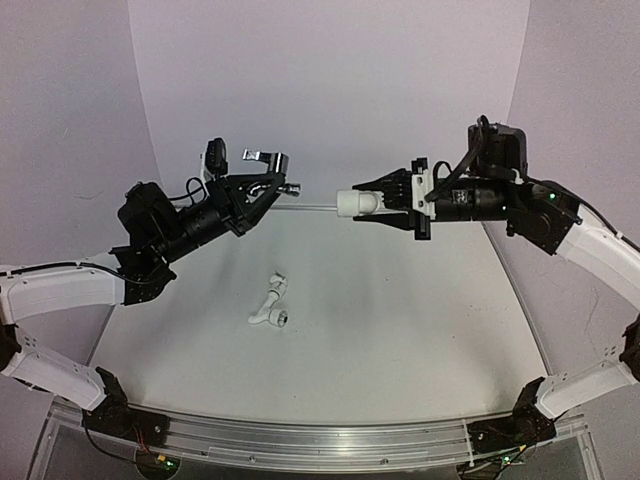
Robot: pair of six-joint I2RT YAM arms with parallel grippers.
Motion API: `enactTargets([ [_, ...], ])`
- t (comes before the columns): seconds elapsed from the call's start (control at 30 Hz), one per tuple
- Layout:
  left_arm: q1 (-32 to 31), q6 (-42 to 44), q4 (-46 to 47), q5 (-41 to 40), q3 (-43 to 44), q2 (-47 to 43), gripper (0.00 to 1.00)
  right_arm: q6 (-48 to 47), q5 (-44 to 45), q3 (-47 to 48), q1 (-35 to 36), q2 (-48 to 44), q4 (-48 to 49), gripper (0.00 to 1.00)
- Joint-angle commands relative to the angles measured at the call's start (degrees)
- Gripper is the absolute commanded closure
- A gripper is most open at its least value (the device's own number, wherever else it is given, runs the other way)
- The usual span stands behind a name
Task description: Install the water faucets
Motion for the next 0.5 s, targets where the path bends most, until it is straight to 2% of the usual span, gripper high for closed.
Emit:
enactTargets([
  [0.0, -0.8, -2.1, 11.0, -2.2, 0.3, -1.4, 1.00, -0.4, 8.4, -3.9, 2.0, -1.9, 16.9, 1.00],
  [0.2, -1.9, -2.8, 13.4, 0.0, 0.8, -0.1, 1.00, -4.5, 10.2, -6.7, 4.4, -1.3, 24.2, 1.00],
  [0.47, -3.1, -1.5, 12.5, -0.8, 0.8, 0.1, 1.00, -5.7, 11.2, -7.0, 7.4, 0.3, 27.6, 1.00],
])
